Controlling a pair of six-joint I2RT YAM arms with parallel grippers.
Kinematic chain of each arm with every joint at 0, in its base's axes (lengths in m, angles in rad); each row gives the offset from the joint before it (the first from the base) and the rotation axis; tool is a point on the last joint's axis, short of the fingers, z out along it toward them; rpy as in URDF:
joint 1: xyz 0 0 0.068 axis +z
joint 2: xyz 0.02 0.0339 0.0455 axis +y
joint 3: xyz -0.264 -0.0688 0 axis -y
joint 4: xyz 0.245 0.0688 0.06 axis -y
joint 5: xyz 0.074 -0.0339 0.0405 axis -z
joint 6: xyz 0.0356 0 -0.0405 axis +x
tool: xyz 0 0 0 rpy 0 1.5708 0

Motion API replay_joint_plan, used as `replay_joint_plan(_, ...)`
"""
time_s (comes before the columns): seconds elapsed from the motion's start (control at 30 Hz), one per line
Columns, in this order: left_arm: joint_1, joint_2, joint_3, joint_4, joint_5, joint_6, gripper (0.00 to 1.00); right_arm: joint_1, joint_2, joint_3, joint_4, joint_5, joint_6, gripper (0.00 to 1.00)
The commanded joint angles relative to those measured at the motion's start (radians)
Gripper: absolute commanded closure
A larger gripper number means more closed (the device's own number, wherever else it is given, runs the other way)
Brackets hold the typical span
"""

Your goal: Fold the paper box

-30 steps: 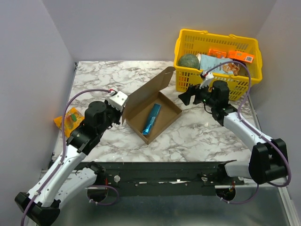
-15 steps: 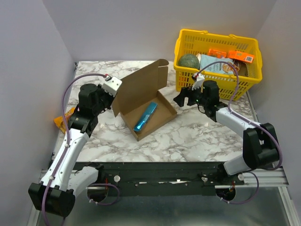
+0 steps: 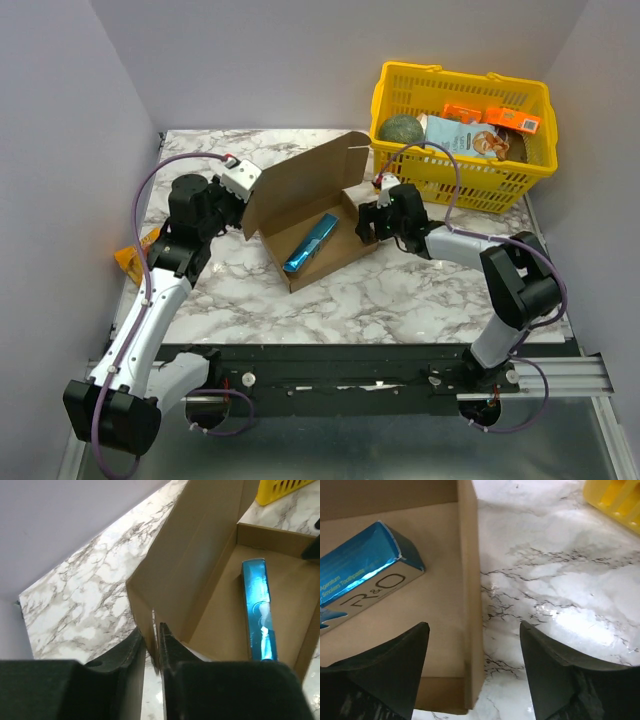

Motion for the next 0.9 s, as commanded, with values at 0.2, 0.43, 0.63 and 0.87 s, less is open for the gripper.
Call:
replay_joint_plan(0.2,0.01,-0.055,-0.07,0.076,0.003,-0.204,0.01,0.085,-0.028,-0.031,-0.142,0.201,0.085,0.72)
replay_joint_plan(0.43,0.048,-0.144,-0.13,0.132,0.024,-0.32,0.01,0.126,-0.173,-0.149,-0.308,0.23,0.206,0.83)
replay_joint_plan(0.63,0.071,-0.149,-0.142,0.134,0.081,-0.429,0.01,0.161,-0.304,-0.243,-0.378,0.223,0.341,0.86)
replay_joint_plan(0.87,0.099,-0.16,-0.147,0.054,0.259,-0.363,0.01,0.154,-0.506,-0.177,-0.458,0.227,0.305,0.16)
